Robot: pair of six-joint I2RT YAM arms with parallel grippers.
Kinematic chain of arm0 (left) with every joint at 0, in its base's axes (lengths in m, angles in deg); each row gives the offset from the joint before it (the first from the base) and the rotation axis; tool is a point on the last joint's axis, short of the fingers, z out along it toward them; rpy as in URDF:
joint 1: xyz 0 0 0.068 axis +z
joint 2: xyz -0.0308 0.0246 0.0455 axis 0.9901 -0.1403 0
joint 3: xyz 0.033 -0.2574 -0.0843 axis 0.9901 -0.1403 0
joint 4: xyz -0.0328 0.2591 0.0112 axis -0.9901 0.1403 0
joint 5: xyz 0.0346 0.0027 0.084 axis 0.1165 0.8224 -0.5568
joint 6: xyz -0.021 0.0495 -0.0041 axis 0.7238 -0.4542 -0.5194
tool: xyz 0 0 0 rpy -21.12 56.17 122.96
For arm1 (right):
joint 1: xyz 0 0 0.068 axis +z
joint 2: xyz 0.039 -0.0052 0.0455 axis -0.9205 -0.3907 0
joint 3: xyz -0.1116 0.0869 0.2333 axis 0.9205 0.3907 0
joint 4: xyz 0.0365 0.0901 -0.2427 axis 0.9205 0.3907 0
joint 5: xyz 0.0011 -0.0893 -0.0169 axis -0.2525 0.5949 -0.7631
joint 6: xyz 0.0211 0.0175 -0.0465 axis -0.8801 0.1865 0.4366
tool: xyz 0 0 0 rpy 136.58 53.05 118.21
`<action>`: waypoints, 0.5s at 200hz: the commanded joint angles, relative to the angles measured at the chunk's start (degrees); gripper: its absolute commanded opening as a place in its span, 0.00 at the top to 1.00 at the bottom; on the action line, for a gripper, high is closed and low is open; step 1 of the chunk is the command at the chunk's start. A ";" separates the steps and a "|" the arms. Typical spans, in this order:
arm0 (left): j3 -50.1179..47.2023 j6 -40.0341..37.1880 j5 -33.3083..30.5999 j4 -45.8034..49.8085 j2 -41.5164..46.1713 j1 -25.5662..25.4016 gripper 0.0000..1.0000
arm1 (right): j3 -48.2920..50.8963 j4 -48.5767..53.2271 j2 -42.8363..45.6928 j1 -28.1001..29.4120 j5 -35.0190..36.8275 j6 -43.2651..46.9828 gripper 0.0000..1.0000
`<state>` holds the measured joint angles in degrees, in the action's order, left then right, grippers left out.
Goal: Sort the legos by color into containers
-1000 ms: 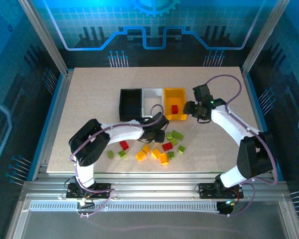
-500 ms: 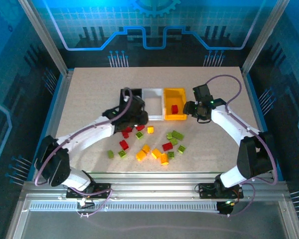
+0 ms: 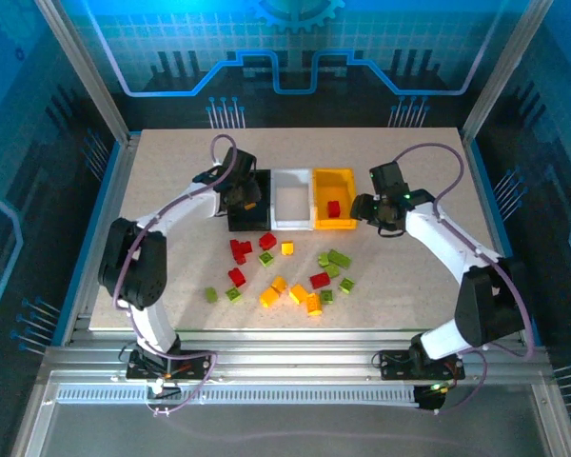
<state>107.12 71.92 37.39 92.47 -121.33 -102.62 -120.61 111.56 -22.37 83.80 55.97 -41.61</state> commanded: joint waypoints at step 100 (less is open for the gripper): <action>-6.97 -0.94 6.40 -3.27 20.65 -9.66 0.01 | 9.88 10.87 7.14 9.91 -3.37 5.30 0.36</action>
<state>105.19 72.71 41.56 89.72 -106.14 -109.73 -113.94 116.63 -17.50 90.22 54.17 -37.87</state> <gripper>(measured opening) 0.988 0.653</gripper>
